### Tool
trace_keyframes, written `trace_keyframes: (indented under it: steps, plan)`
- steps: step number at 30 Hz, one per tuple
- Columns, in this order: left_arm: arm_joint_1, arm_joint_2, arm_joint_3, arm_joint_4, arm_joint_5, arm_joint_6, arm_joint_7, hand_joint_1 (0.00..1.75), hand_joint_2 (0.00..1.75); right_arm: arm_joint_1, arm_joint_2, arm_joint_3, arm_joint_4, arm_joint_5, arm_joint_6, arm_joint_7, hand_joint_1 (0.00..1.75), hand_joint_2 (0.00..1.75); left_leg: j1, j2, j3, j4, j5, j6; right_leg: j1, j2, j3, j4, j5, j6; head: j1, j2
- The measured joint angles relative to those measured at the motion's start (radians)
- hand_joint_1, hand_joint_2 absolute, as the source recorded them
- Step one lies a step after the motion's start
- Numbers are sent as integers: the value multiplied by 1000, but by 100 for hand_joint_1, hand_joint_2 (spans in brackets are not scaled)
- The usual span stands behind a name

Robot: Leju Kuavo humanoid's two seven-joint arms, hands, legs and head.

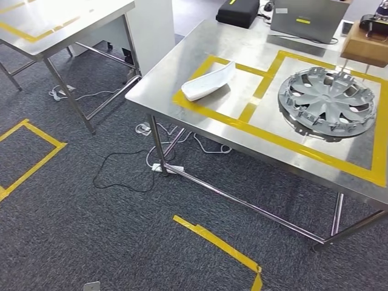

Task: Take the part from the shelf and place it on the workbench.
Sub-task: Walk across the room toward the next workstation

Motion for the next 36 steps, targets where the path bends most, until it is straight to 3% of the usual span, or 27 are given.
trace_keyframes:
  steps: [2, 4, 5, 6, 7, 9, 11, 13, 15, 17, 19, 20, 21, 22, 24, 26, 28, 29, 31, 33, 35, 36]
  plan:
    - [-4, 0, 0, 1, -1, -3, 0, 0, 0, 2, 4, 1, 0, 0, 2, 2, 0, 0, 1, 59, -52, 107, -64, -13, -1, -35, 1, -5, 2, -5, -7, 0]
    - [-5, 0, 0, 2, -2, -8, -1, 0, 0, 5, 5, 1, 0, 1, 3, 5, 0, 0, 6, 81, -108, 229, -116, -24, 0, -70, 0, -4, 1, -6, -9, 0]
    - [-4, 0, 0, 2, -2, -10, -1, 0, 0, 5, 5, 1, 0, 2, 3, 6, 0, 0, 8, 85, -116, 251, -116, -27, 0, -86, -1, -4, 0, -6, -10, 0]
    - [-2, 0, 1, 3, -1, -15, -1, 0, 0, 4, 6, 1, 0, 3, 3, 6, 0, 0, 10, 89, -103, 233, -97, -30, 0, -100, -1, -4, -1, -5, -10, 0]
    - [-2, -1, 2, 3, 0, -21, -1, 0, 0, 3, 7, 1, 0, 4, 4, 6, 0, 0, 12, 98, -70, 179, -64, -30, 0, -113, 1, -3, -2, -3, -10, 0]
    - [-5, -4, 4, 4, 4, -34, -1, 0, 0, 1, 8, 2, 0, 7, 3, 4, 0, 0, 9, 144, 10, 39, -10, -24, 4, -135, 4, 2, -8, 6, -11, 0]
    - [-10, -10, 6, 4, 8, -41, 0, 0, 0, 0, 9, 2, 0, 9, 0, 1, 0, 0, 2, 171, 42, -27, 0, -8, 10, -156, 7, 6, -14, 18, -11, 0]
    - [-10, -15, 11, 7, 8, -43, 3, 0, 0, -3, 9, 2, 0, 10, -2, -4, 0, 0, -1, 151, 39, -31, 0, 9, 10, -174, 12, 5, -18, 29, -10, 0]
    - [-8, -19, 17, 10, 6, -44, 8, 0, 0, -8, 8, 3, 0, 12, -3, -7, 0, 0, 2, 131, 37, -34, 6, 21, 6, -140, 3, 29, -42, 39, -6, 0]
    - [-9, -22, 19, 10, 6, -43, 9, 0, 0, -7, 8, 3, 0, 12, -4, -8, 0, 0, 4, 108, 34, -35, 10, 31, 3, -76, -47, 137, -106, 44, 0, 0]
    - [-11, -24, 20, 10, 5, -43, 10, 0, 0, -2, 8, 3, 0, 12, -4, -9, 0, 0, 1, 80, 30, -35, 13, 36, 4, -50, -113, 273, -160, 42, 1, 0]
    - [-11, -25, 20, 10, 5, -43, 11, 0, 0, 0, 8, 4, 0, 12, -4, -9, 0, 0, -1, 65, 29, -35, 13, 37, 4, -47, -132, 304, -161, 39, 2, 0]
    - [-10, -25, 21, 10, 4, -43, 11, 0, 0, 1, 9, 4, 0, 12, -5, -10, 0, 0, -2, 50, 30, -34, 13, 37, 4, -45, -131, 294, -140, 36, 2, 0]
    - [-10, -26, 21, 11, 3, -43, 12, 0, 0, 2, 9, 4, 0, 12, -5, -11, 0, 0, -3, 36, 31, -34, 14, 37, 4, -40, -113, 246, -104, 32, 2, 0]
    - [-10, -29, 21, 11, -2, -43, 12, 0, 0, 2, 8, 4, 0, 13, -5, -14, 0, 0, -4, 9, 32, -32, 14, 35, 3, 4, -54, 107, -32, 22, 2, 0]
    - [-12, -32, 21, 11, -8, -43, 12, 0, 0, 2, 8, 4, 0, 13, -5, -15, 0, 0, -4, -13, 25, -30, 17, 26, 2, 41, -18, 29, -10, 17, 2, 0]
    - [-11, -34, 21, 12, -12, -40, 12, 0, 0, 2, 8, 4, -1, 14, -4, -16, 0, 0, 0, -34, 16, -30, 22, 12, 3, 30, -10, 18, -12, 14, 3, 0]
    - [-10, -34, 21, 12, -13, -39, 12, 0, 0, 3, 9, 4, -1, 15, -4, -17, 0, 0, 1, -26, 12, -26, 20, 5, 2, 19, -8, 15, -9, 10, 2, 0]
    - [-9, -34, 21, 12, -14, -37, 12, 0, 0, 4, 10, 4, -1, 15, -3, -18, 0, 0, -1, 21, -13, 25, -15, -6, -1, -10, -3, 8, -5, 1, -3, 0]
    - [-11, -34, 21, 12, -14, -36, 12, 0, 0, 7, 10, 4, -1, 16, -2, -19, 0, 0, 0, 70, -72, 151, -81, -14, 1, -43, -2, 7, -6, -5, -7, 0]
    - [-11, -34, 21, 12, -15, -36, 12, 0, 0, 9, 10, 4, -1, 16, -2, -18, 0, 0, 4, 84, -122, 254, -115, -21, 3, -76, -3, 7, -8, -7, -8, 0]
    - [-9, -34, 21, 12, -15, -36, 12, 0, 0, 8, 10, 4, -1, 16, -2, -18, 0, 0, 5, 86, -122, 256, -104, -22, 3, -90, -2, 7, -10, -6, -8, 0]
